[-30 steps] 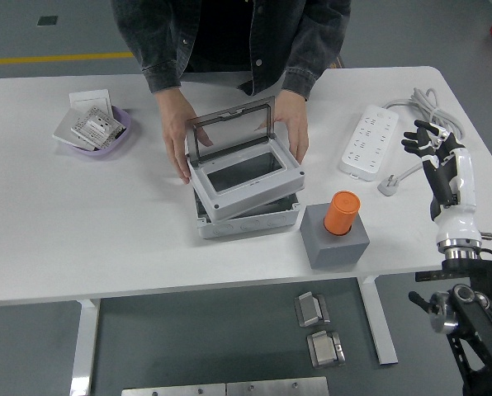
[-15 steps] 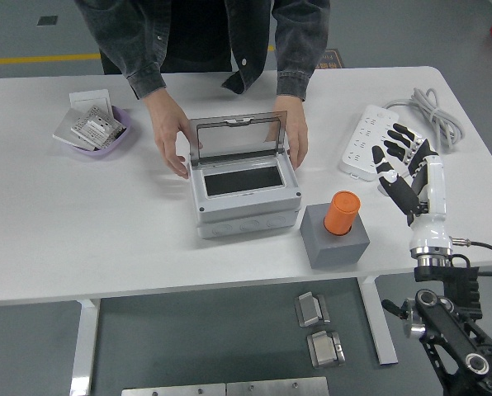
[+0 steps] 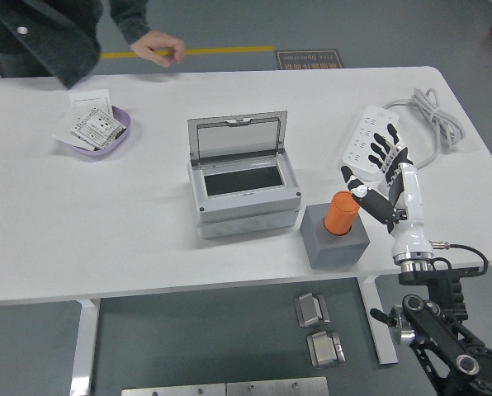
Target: Pick up the cylinder from the cube,place it in the box,flap close box
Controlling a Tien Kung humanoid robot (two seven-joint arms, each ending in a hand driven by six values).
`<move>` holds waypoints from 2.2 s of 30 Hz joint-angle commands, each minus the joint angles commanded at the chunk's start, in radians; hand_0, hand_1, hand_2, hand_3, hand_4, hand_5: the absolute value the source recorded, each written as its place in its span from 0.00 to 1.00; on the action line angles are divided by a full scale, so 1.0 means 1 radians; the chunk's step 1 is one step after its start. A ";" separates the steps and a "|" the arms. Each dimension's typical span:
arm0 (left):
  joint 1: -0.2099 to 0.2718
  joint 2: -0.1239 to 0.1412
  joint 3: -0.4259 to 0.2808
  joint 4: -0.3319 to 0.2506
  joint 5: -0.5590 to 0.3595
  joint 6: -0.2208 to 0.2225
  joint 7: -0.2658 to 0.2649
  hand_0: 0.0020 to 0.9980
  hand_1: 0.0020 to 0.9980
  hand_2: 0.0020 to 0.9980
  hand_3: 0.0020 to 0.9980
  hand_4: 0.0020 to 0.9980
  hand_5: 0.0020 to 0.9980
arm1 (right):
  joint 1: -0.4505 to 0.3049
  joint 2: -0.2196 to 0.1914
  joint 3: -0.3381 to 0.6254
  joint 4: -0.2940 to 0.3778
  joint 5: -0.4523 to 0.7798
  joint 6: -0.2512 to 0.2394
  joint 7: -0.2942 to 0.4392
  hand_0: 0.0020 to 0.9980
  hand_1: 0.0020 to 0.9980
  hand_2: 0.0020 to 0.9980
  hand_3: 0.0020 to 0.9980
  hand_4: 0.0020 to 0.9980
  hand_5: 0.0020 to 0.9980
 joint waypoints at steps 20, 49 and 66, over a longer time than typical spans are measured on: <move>-0.008 -0.004 0.014 0.000 -0.006 0.000 -0.001 0.65 0.65 0.52 0.66 0.70 0.34 | 0.007 -0.008 -0.084 -0.038 0.047 0.013 0.023 0.76 0.74 0.70 0.78 0.83 0.10; -0.019 -0.007 0.037 0.000 -0.019 0.000 -0.005 0.65 0.64 0.52 0.66 0.70 0.34 | 0.025 -0.011 -0.151 -0.111 0.078 0.005 0.019 0.71 0.69 0.63 0.70 0.85 0.13; -0.017 -0.013 0.047 0.000 -0.035 -0.005 -0.008 0.65 0.64 0.52 0.66 0.70 0.34 | 0.025 -0.011 -0.158 -0.120 0.118 0.002 0.025 0.73 0.66 0.59 0.62 0.37 0.00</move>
